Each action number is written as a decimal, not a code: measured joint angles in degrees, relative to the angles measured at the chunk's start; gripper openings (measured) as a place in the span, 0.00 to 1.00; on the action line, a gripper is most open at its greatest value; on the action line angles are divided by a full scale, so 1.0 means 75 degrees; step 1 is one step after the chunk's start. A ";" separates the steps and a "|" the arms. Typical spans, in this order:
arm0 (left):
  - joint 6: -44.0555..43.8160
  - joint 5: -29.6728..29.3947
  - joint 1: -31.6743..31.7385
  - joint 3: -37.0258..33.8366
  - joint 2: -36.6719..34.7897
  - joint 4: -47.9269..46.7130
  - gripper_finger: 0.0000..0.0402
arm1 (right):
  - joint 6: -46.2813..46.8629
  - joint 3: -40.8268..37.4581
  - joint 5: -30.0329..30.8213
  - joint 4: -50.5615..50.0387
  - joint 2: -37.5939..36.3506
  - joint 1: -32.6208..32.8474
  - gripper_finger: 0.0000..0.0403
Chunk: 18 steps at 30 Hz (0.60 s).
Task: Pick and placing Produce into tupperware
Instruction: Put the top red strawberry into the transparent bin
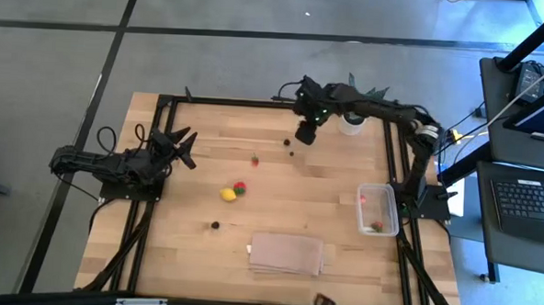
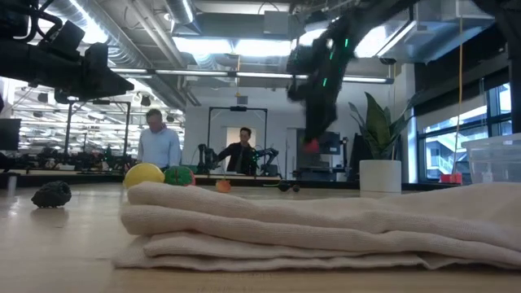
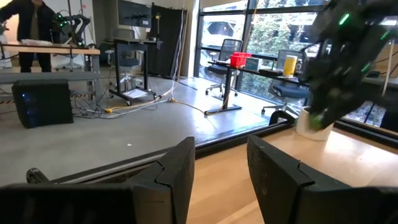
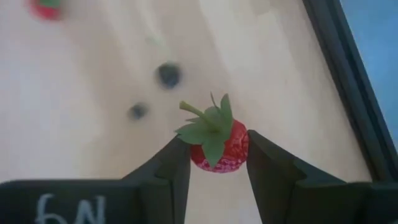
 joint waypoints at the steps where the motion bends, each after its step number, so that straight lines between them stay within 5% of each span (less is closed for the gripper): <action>1: 0.0000 0.0000 0.0000 0.0000 0.0000 0.0000 0.35 | 0.0252 0.0195 -0.0059 -0.0546 -0.0211 0.0064 0.33; 11: -0.0009 0.0000 -0.0002 0.0000 0.0000 0.0000 0.35 | 0.3035 0.0925 -0.0135 -0.4487 -0.2107 0.1547 0.36; 18: -0.0067 0.0003 0.0000 0.0000 0.0000 0.0000 0.35 | 0.5733 0.0025 0.0192 -0.4852 -0.4048 0.3042 0.34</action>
